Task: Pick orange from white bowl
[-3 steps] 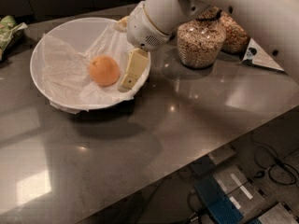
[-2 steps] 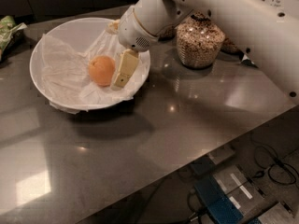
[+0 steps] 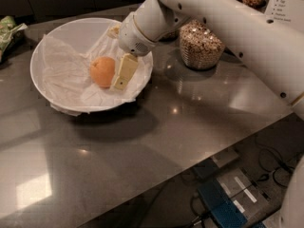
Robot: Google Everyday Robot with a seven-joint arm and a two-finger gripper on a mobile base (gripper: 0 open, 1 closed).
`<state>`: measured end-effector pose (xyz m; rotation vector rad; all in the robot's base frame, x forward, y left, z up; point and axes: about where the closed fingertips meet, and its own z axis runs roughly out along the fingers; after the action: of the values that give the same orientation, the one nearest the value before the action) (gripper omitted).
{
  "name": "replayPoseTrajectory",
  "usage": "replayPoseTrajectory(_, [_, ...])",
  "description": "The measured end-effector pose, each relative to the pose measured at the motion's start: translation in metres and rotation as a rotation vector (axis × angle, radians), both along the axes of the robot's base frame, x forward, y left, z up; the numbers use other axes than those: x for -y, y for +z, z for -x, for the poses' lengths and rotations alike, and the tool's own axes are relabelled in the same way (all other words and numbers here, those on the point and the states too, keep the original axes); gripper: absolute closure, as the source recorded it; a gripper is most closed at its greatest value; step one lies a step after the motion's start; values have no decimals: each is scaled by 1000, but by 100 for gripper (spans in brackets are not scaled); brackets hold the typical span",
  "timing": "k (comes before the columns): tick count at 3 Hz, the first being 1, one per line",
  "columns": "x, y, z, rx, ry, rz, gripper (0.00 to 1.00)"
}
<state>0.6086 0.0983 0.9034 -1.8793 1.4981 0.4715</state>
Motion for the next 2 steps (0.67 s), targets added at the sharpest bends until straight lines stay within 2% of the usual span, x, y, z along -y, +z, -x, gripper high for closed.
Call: replayPoseTrajectory(2, [-3,-6,-3,-1,5,7,5])
